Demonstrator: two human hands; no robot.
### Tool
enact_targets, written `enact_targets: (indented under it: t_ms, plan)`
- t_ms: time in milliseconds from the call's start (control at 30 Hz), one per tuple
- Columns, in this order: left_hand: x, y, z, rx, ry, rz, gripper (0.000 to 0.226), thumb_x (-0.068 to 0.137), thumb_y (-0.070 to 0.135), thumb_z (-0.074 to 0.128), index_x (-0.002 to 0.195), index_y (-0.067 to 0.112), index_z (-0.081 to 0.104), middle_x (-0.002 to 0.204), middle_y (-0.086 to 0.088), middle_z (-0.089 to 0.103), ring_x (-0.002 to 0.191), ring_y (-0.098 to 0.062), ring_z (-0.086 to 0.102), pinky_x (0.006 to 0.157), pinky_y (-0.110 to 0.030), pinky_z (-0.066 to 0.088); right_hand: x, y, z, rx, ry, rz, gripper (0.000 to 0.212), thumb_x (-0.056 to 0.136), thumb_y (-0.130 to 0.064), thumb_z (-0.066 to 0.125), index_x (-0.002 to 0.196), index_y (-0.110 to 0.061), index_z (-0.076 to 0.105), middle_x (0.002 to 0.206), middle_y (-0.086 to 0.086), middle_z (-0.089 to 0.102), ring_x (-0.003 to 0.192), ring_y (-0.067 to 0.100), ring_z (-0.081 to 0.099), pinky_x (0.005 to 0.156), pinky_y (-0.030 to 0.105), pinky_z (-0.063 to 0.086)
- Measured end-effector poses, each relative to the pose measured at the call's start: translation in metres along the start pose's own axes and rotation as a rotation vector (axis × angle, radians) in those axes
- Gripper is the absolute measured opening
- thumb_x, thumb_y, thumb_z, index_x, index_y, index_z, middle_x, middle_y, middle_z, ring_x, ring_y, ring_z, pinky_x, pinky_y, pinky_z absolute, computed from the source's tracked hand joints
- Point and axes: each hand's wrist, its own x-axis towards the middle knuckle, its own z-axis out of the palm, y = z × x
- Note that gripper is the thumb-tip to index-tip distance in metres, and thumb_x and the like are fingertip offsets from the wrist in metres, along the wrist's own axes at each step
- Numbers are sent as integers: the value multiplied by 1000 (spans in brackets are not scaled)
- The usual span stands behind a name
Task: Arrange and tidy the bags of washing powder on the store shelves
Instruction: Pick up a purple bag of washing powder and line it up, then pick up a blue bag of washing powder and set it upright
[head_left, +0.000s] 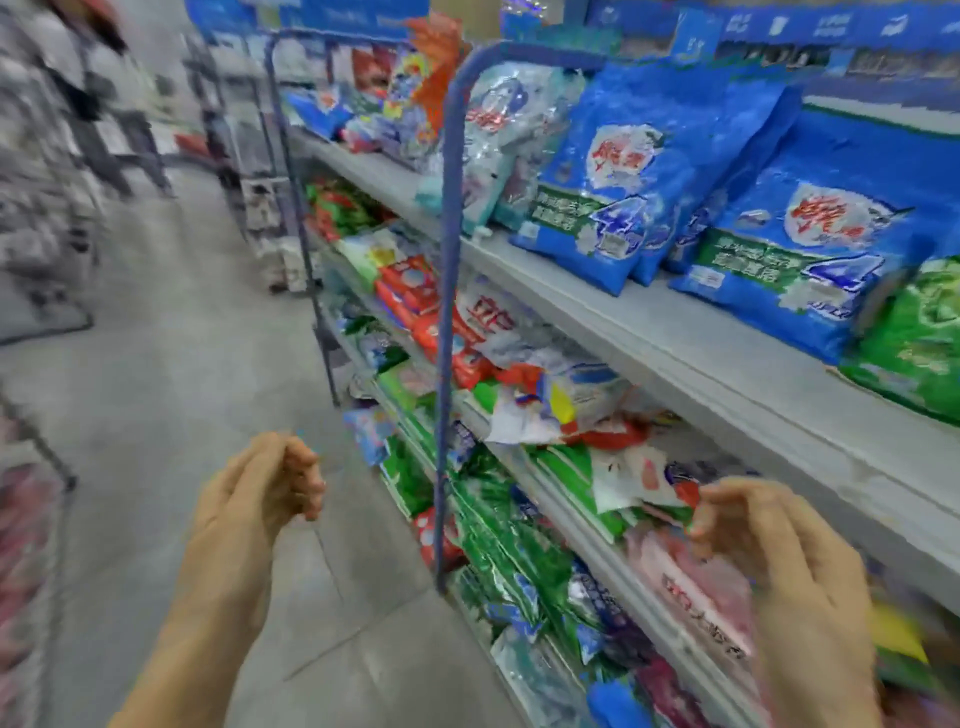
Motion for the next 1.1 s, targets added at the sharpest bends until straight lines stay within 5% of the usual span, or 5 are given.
enact_targets:
  t_ms: [133,267,467,767,1100]
  plan:
    - [63,6,-83,49,153,31,32,100,9,35,73,8,52,50,4,56,44,-7,48,42,-16,39,28,30,112,46,-159,22,26,86,-39,50,78,-26,70,62,0,64,56,8,58,56,14,49]
    - [127,27,-159,106,228,100,36,99,8,35,69,13,55,52,5,55,45,-6,48,41,-13,37,54,57,230,138,-271,65,28,86,-27,45,77,-27,71,62,-2,64,56,7,57,56,15,49]
    - [206,41,-243,206,309,133,46,98,10,37,62,21,64,53,5,56,48,-8,49,45,-14,40,92,77,363,192,-423,148,25,81,-38,50,77,-23,71,63,1,64,59,10,59,58,17,51]
    - [334,17,-293,224,387,116,45,99,12,38,65,22,66,57,1,56,53,-12,50,47,-17,43,172,140,521,245,-556,152,27,89,-29,44,80,-19,68,64,1,60,59,13,56,58,18,49]
    - [589,-5,-276,117,425,131,50,98,12,41,59,22,70,56,2,61,49,-8,55,47,-15,45,355,203,676,284,-513,156,27,85,-32,47,78,-19,70,62,6,61,58,14,57,55,20,50]
